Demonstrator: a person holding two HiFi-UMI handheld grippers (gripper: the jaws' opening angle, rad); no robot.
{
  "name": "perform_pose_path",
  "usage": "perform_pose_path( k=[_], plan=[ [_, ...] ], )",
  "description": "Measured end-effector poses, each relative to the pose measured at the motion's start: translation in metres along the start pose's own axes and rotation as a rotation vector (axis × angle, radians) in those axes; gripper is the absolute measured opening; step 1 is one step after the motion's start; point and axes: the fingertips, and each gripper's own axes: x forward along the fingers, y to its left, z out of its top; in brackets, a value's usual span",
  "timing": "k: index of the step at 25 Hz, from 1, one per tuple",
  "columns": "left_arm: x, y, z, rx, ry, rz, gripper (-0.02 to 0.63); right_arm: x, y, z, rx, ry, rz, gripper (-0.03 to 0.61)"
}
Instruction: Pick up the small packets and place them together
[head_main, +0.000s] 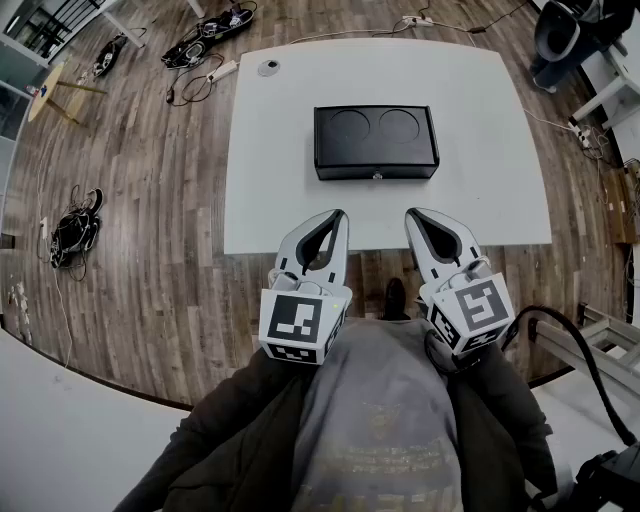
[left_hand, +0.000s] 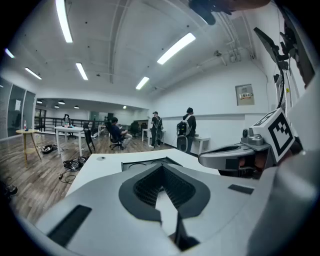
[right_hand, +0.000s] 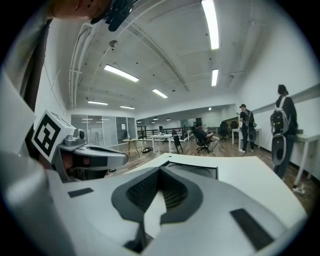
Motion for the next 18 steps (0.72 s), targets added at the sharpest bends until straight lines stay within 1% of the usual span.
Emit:
perform_pose_path(
  k=[15, 18],
  plan=[
    [0.0005, 0.0042, -0.0005, -0.007, -0.007, -0.019, 0.003, 0.0028, 0.0008, -0.0018, -0.011, 0.011, -0.026, 0.003],
    [-0.0005, 0.0070, -0.0017, -0.008, -0.010, -0.026, 0.003, 0.0042, 0.0026, -0.0019, 0.004, 0.005, -0.030, 0.003]
  ],
)
